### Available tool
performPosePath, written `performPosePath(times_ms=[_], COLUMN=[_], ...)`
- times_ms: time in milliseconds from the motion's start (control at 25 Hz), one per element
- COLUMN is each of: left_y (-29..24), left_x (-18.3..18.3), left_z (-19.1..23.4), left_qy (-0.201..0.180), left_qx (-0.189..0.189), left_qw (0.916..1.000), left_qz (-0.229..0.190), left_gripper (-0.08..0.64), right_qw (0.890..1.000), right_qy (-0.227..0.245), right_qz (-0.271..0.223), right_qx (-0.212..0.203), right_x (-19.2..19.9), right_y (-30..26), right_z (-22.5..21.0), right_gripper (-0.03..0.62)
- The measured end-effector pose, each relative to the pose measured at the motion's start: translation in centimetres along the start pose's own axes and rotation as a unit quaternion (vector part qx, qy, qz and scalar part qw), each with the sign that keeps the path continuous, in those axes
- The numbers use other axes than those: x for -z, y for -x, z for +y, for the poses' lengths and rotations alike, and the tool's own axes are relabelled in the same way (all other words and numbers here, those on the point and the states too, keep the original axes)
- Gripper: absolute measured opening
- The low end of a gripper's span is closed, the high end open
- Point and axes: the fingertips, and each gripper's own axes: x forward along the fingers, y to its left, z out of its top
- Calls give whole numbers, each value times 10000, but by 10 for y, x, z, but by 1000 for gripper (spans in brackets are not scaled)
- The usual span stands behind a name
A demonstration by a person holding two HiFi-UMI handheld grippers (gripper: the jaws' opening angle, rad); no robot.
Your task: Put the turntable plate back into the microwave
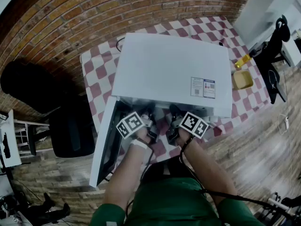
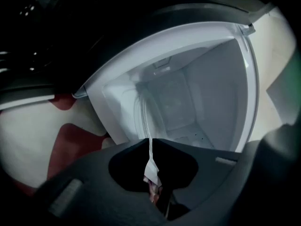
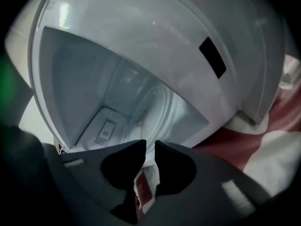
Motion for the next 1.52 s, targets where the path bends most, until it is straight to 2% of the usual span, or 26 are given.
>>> performPosePath(times_ms=[440, 560, 760, 1200, 1320, 1520], left_y=[9, 12, 17, 27, 34, 51], left_x=[10, 15, 24, 36, 39, 35], left_z=[15, 15, 16, 9, -3, -26], left_qy=[84, 43, 13, -196, -412, -898], left_qx=[-146, -152, -170, -176, -127, -80], left_qw=[9998, 9998, 9997, 9993, 9987, 9958], left_qz=[59, 101, 175, 262, 270, 153], left_gripper=[32, 32, 32, 32, 32, 32], right_qw=[9998, 9995, 9987, 9974, 9954, 9850], right_qy=[137, 275, 399, 523, 772, 1626], right_qz=[150, 178, 265, 414, 431, 222], right_qx=[15, -30, -158, -261, -376, -527], right_x=[15, 16, 23, 36, 38, 26], right_y=[1, 2, 5, 22, 30, 47], right_z=[1, 2, 6, 11, 24, 48], right_gripper=[66, 69, 120, 120, 119, 60])
